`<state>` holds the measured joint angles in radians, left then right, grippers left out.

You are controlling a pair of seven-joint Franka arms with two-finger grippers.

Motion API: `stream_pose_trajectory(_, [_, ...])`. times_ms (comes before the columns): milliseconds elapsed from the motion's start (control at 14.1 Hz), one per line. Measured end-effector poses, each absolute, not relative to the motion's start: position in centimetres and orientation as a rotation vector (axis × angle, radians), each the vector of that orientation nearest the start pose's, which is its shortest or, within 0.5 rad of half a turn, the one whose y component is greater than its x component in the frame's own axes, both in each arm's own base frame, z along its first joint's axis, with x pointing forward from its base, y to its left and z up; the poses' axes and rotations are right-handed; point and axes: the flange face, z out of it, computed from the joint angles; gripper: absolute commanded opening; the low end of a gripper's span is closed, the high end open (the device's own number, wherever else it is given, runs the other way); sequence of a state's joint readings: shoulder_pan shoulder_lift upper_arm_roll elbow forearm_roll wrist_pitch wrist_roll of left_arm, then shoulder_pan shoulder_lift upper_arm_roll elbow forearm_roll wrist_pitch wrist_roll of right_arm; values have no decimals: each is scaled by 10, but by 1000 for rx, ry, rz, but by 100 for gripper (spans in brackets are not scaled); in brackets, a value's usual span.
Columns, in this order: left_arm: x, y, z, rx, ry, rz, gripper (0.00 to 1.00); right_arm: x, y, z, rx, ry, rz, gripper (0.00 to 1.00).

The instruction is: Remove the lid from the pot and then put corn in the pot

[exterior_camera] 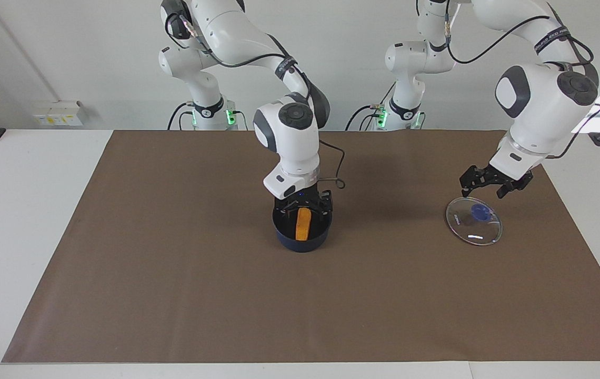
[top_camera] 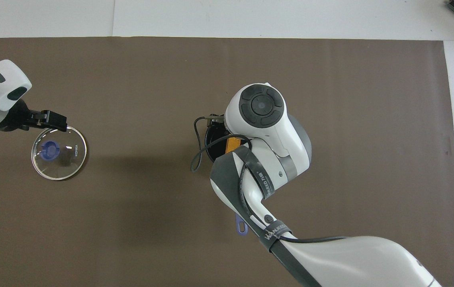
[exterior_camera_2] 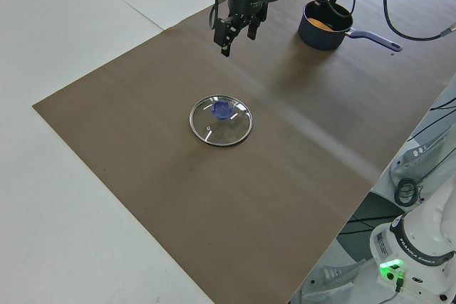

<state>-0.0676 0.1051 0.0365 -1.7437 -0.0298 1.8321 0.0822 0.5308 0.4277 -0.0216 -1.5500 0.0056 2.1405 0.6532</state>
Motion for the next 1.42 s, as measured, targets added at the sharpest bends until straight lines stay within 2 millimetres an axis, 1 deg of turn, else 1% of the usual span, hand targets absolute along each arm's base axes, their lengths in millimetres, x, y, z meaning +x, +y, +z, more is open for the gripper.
stream_pose_trajectory(142, [592, -25, 523, -3162, 177, 54, 100, 615, 301, 458, -3032, 265, -236, 100])
stream_pose_trajectory(213, [590, -24, 532, -3162, 177, 69, 100, 616, 282, 476, -3037, 269, -235, 100])
stream_pose_trajectory(354, [587, -24, 553, -3162, 179, 97, 100, 611, 245, 512, -3057, 254, -209, 100])
stream_pose_trajectory(496, [583, -23, 575, -3162, 180, 122, 100, 600, 209, 546, -3080, 219, -171, 100])
stream_pose_trajectory(638, [577, -21, 589, -3161, 176, 160, 100, 587, 168, 578, -3104, 172, -122, 100])
stream_pose_trajectory(709, [574, -18, 596, -3161, 169, 162, 100, 579, 145, 593, -3113, 153, -93, 100])
stream_pose_trajectory(851, [565, -12, 617, -3164, 157, 110, 100, 562, 108, 618, -3124, 129, -43, 100])
stream_pose_trajectory(993, [554, -9, 634, -3167, 151, 78, 100, 547, 85, 633, -3128, 109, -1, 100])
stream_pose_trajectory(1063, [552, -9, 636, -3167, 151, 74, 100, 543, 80, 638, -3128, 115, 9, 100])
stream_pose_trajectory(1205, [552, -9, 633, -3167, 151, 81, 100, 539, 69, 641, -3127, 141, 27, 100])
stream_pose_trajectory(1418, [552, -9, 626, -3167, 152, 95, 100, 540, 42, 638, -3102, 215, 51, 100])
